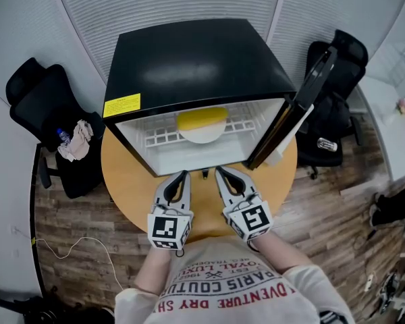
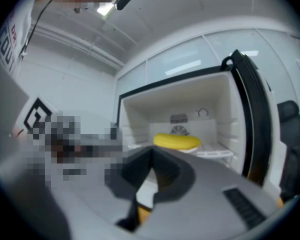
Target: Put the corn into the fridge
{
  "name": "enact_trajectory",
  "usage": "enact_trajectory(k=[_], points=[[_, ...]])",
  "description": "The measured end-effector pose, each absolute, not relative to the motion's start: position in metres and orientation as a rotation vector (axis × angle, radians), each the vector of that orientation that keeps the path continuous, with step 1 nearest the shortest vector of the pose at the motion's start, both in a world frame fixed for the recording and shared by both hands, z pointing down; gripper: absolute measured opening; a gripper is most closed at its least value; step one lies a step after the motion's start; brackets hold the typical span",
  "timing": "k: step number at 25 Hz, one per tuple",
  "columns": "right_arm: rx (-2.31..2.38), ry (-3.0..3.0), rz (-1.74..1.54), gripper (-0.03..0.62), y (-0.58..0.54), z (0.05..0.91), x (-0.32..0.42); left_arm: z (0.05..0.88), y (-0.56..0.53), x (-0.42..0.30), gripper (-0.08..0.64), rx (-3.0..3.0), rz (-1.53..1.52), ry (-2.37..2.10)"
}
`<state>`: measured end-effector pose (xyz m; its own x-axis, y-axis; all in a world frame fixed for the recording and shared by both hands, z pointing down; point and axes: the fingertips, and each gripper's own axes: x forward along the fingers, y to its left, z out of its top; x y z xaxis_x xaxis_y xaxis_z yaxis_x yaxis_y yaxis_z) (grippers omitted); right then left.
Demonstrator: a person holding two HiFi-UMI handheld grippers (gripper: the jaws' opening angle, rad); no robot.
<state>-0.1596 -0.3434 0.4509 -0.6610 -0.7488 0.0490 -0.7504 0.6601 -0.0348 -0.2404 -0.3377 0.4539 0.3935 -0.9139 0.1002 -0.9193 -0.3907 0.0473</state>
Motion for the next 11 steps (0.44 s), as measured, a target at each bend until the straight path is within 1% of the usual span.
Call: enact_trajectory(k=[11], points=[[1.287, -2.816, 0.126, 0.029, -0.3379, 0.4604, -0.1548, 0.4540, -0.3358, -0.2375, 0.032, 2.560, 0.089, -1.670]])
